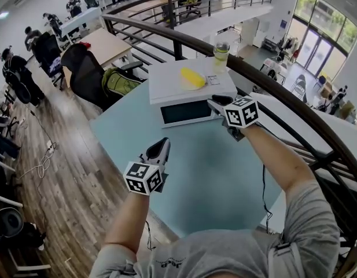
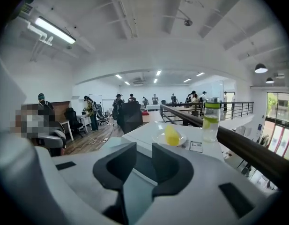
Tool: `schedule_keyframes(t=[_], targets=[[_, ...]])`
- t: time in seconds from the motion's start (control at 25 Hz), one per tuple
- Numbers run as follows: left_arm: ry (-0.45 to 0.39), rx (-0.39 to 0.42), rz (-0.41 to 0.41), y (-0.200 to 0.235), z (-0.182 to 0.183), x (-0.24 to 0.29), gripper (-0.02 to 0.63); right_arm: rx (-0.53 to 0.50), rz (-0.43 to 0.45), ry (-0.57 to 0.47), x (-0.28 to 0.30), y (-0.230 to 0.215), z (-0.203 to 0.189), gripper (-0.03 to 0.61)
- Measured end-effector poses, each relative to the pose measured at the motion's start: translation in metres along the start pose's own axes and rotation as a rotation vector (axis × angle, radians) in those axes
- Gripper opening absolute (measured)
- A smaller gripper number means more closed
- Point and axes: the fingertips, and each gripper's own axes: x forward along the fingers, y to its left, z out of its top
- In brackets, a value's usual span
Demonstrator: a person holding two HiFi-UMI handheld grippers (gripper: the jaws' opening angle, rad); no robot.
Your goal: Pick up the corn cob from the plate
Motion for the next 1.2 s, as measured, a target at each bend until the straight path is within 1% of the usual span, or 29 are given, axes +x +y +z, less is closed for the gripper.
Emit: schedule_keyframes(t=[0.08,0.32,0.44,0.56,0.72,1.0,1.2], targets=[[0.002,0.007,0.003,0.004,0.001,0.011,0.018,-0.004,-0.003,0.004,0.015,-0.012,0.008,0.107],[-0.015,0.029,0.017,0.023,0.010,0.046,0.018,0.034,-0.029,0.001,0.064,-0.050,0.029,0.140],[-0.015,0.040,0.017,0.032,0.016,0.064,0.018,0.027,-0.030,0.021,0.088,-0.063,0.032,0.160],[-0.019,0.049,0.017,0.040,0.024,0.084,0.018,0.007,-0.052,0.050,0.104,-0.079,0.036,0.187],[-0.021,0.060,0.022,0.055,0.034,0.112,0.018,0.014,-0.064,0.079,0.127,-0.098,0.038,0.224],[-0.027,0.029,0.044,0.083,0.051,0.157,0.018,-0.003,-0.039,0.114,0.162,-0.107,0.030,0.281],[-0.036,0.029,0.024,0.078,0.058,0.177,0.018,-0.036,-0.003,0.130,0.175,-0.099,0.034,0.301]])
